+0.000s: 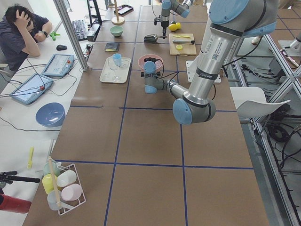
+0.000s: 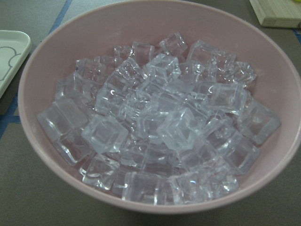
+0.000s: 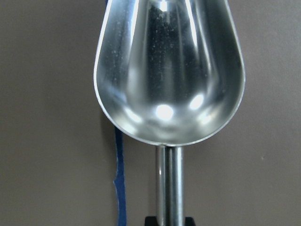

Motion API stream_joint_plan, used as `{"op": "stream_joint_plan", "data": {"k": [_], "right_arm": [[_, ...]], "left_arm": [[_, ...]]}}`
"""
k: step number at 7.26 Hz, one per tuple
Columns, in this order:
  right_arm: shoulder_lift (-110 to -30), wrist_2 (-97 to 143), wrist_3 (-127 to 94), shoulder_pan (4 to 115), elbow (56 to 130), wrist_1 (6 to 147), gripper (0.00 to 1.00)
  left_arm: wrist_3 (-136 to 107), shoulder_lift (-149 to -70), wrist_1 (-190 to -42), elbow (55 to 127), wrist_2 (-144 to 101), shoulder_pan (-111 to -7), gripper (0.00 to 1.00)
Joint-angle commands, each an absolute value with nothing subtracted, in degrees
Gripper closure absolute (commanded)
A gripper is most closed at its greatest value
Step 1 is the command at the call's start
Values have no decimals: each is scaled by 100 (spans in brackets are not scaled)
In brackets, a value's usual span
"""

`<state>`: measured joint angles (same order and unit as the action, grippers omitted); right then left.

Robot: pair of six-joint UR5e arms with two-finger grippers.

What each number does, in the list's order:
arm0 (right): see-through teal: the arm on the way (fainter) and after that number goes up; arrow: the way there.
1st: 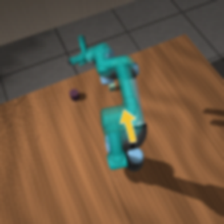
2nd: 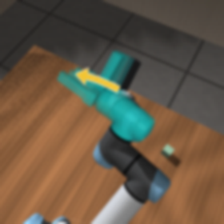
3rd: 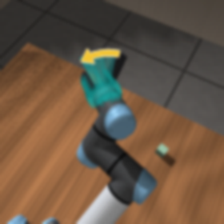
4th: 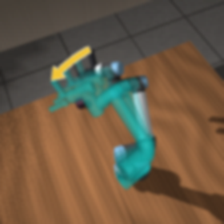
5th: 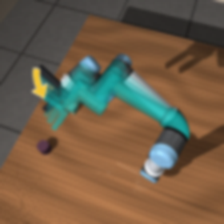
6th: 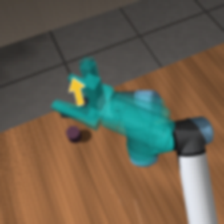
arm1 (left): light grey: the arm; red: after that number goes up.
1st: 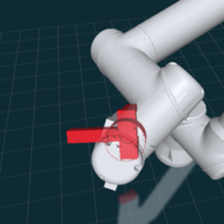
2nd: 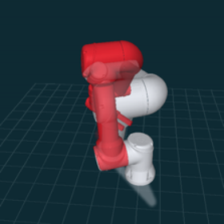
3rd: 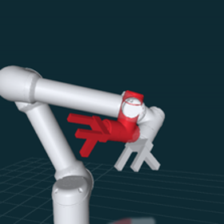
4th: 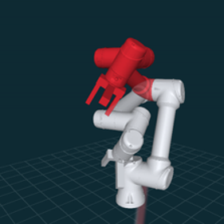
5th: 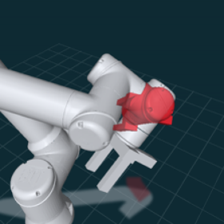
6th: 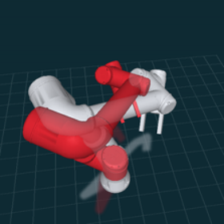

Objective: Put ice in cup with scoop
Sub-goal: 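Grasp the metal scoop handle with the right gripper and lift it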

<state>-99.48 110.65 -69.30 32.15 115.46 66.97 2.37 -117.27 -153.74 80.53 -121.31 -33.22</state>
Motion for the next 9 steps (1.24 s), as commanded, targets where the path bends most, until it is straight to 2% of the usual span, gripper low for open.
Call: {"op": "stream_joint_plan", "data": {"k": [1,4,8,9], "right_arm": [[-9949,11057,-6926,3225,11645,6697,100],[-9923,11048,-6847,3042,11882,6706,100],[-9888,11004,-2656,3418,12076,6776,100],[-9818,11013,-1741,3480,12215,7185,100]], "left_arm": [[237,-11725,-15381,8060,-12129,-3322,0],[237,-11716,-15381,8060,-12129,-3322,0],[237,-11707,-15381,8060,-12129,-3322,0],[237,-11698,-15381,8060,-12129,-3322,0]]}}
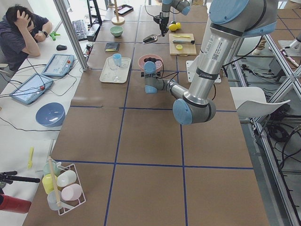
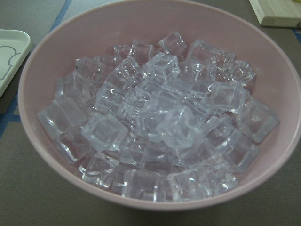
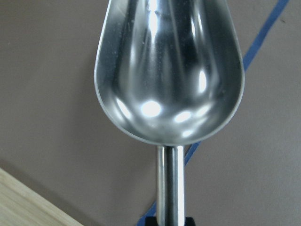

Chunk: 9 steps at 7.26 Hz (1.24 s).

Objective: Put ice in cup with scoop
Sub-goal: 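Carry the scoop with the right gripper over the pink bowl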

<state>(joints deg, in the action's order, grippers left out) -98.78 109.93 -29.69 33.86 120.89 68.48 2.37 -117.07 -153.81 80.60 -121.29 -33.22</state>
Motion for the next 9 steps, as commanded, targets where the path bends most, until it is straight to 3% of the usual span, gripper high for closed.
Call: {"op": "stream_joint_plan", "data": {"k": [1,2,3,5,9], "right_arm": [[-9652,11091,-1357,3567,12373,7642,100],[-9328,11414,-692,3708,12532,8438,100],[-8612,11791,-216,4135,12585,9595,100],[-6813,11717,-132,3896,12630,12387,100],[-4891,11487,290,3718,12210,14787,100]], "left_arm": [[229,-11698,-15459,8060,-12129,-3331,0],[211,-11681,-15530,8060,-12129,-3340,0],[150,-11681,-15530,8060,-12129,-3331,0],[132,-11689,-15609,8068,-12129,-3331,0],[79,-11681,-15609,8060,-12129,-3331,0]]}}
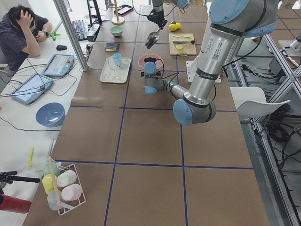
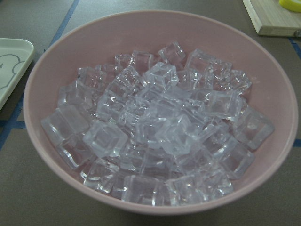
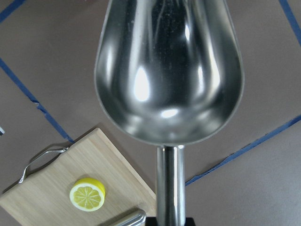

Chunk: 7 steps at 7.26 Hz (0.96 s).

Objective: Put ice in cup with scoop
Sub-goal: 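Carry the scoop with the right gripper over the pink bowl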

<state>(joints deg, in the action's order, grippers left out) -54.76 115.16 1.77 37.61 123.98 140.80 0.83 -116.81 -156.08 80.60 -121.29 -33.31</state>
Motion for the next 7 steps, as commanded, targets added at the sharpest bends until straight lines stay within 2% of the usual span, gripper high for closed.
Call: {"op": "stream_joint_plan", "data": {"k": [1,3,5,7], "right_arm": [[-4373,11479,325,3674,11903,15340,100],[-4044,11470,316,3481,11699,15870,100],[-3274,11470,264,3446,10842,16180,100],[-2945,11461,237,3358,10145,16181,100]], "left_arm": [[79,-11681,-15609,8042,-12129,-3331,0],[79,-11681,-15618,8033,-12129,-3331,0],[79,-11681,-15618,8042,-12129,-3331,0],[79,-11672,-15618,8042,-12129,-3331,0]]}}
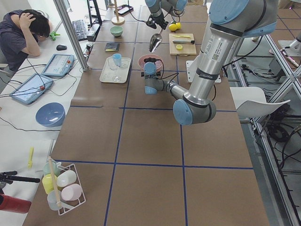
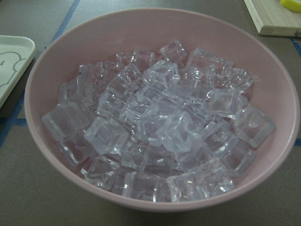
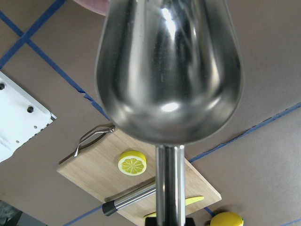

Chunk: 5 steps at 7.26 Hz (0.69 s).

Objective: Put ice in cup with scoop
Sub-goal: 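Carry the scoop with the right gripper over the pink bowl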

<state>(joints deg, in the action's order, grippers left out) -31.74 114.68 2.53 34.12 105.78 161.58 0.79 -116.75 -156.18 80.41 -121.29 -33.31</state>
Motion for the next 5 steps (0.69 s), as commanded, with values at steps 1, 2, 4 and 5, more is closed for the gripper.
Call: {"op": "stream_joint_plan", "data": {"k": [1,2,4,5], "right_arm": [[-2988,11452,229,3270,10117,16181,100],[-2962,11261,133,3156,10073,16181,100],[-2892,11206,9,3050,9863,16172,100],[-2761,11206,9,3041,9696,16172,100]], "left_arm": [[79,-11681,-15618,8042,-12129,-3331,0],[79,-11681,-15618,8042,-12129,-3331,0],[79,-11672,-15680,8042,-12129,-3331,0],[70,-11672,-15680,8042,-12129,-3340,0]]}}
